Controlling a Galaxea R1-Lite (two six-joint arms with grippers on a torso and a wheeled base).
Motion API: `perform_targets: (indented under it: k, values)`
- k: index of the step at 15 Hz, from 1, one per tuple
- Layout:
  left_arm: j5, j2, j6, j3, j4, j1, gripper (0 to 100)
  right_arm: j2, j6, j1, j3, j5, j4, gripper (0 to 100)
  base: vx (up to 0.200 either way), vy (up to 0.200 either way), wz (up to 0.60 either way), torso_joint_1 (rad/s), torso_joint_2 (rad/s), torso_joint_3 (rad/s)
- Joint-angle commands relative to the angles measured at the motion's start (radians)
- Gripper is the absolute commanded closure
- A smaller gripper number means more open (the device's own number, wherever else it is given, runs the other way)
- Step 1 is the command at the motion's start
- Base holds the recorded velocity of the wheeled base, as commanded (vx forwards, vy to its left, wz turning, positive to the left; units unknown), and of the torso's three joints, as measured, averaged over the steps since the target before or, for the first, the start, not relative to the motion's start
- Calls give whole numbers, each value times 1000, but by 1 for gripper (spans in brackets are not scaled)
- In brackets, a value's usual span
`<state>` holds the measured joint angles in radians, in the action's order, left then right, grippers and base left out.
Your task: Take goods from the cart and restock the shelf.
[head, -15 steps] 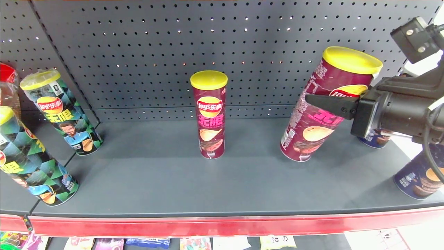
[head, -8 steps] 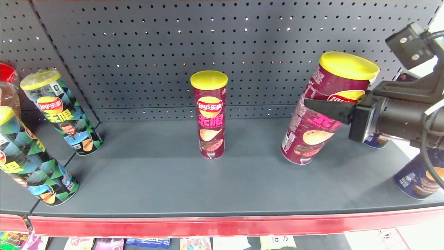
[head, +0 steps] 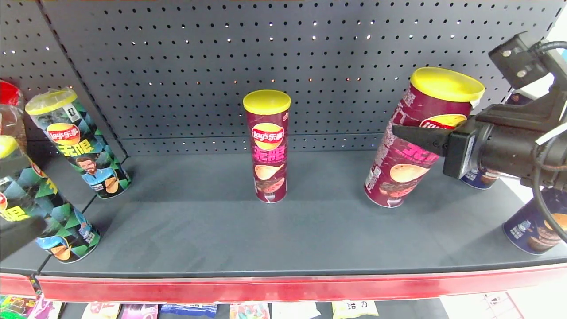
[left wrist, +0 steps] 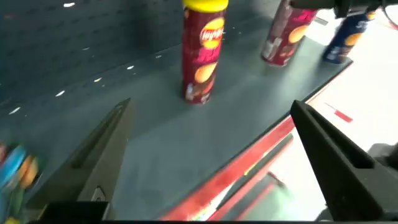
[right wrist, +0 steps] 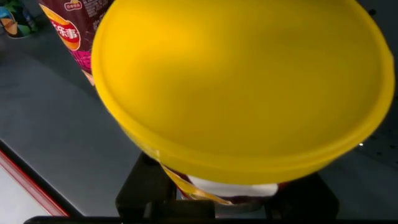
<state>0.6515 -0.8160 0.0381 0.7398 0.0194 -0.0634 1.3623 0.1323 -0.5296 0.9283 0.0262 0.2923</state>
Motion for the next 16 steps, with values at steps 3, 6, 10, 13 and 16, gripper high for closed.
perform_targets:
  k: [3, 6, 10, 13, 16]
  values:
    - [48, -414, 19, 158, 100, -142, 0, 18, 1, 0, 18, -2, 1, 100, 0, 0, 0, 0, 0, 0]
    - [92, -539, 74, 176, 171, -180, 0, 14, 0, 0, 29, -3, 1, 100, 0, 0, 0, 0, 0, 0]
    - [97, -701, 157, 303, 208, -190, 0, 1, -2, 0, 30, -28, 1, 100, 0, 0, 0, 0, 0, 0]
    - [92, -756, 155, 340, 209, -193, 0, 0, -3, 0, 29, -29, 1, 100, 0, 0, 0, 0, 0, 0]
    - [132, -799, 158, 368, 211, -208, 0, 0, -3, 0, 30, -28, 1, 100, 0, 0, 0, 0, 0, 0]
